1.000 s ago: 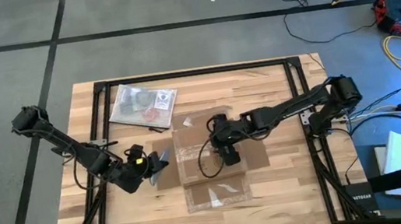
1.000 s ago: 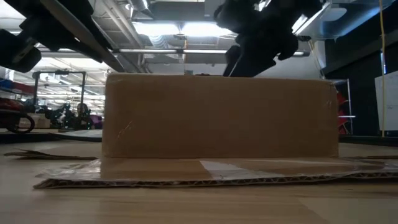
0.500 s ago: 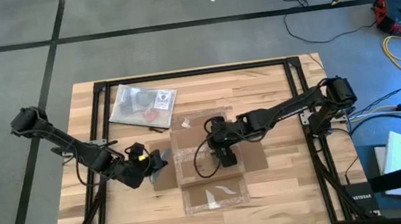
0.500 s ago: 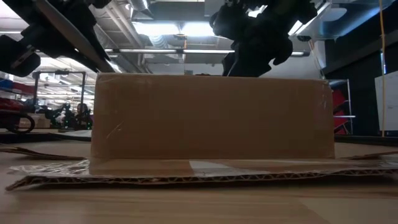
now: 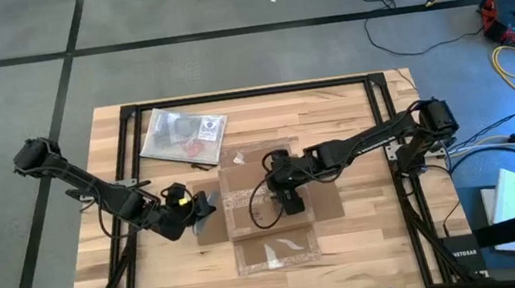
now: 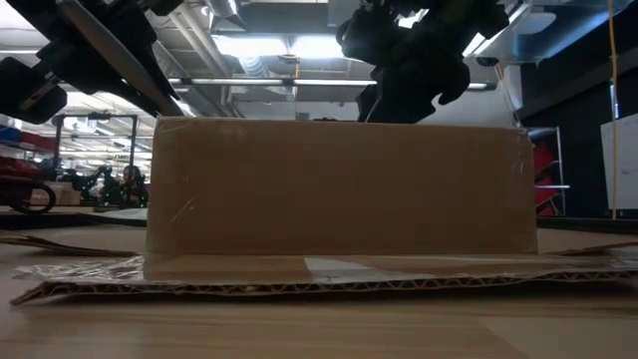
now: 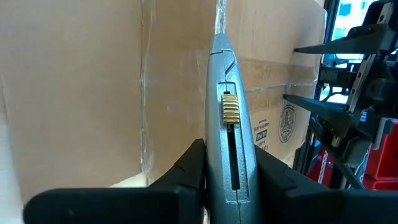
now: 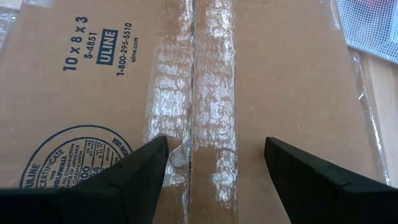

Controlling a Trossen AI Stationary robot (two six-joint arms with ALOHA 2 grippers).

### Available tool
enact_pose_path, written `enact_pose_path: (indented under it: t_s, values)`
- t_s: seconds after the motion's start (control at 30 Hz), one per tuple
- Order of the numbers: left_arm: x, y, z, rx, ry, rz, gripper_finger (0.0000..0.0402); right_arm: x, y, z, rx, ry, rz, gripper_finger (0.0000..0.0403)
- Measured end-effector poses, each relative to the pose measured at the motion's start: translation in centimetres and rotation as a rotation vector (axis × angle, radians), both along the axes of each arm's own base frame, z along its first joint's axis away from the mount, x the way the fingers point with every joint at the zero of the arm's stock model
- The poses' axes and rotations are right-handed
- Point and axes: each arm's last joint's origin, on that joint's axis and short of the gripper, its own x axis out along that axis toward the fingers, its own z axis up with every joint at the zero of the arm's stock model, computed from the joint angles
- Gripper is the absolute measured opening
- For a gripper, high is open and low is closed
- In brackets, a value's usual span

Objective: Unpack boxes
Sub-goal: Break down the box until it is fully flat

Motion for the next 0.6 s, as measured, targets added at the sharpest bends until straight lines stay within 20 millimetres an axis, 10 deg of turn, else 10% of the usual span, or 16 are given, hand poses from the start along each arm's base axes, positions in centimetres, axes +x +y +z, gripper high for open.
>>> enact_pose_path:
  t_s: [0.6]
  values:
    - [0.19,-0.05,0.13,-0.014,-0.009,-0.02,0.0059,0.0,0.0,-0.07,-0.001,0.001,0.0,0.0257]
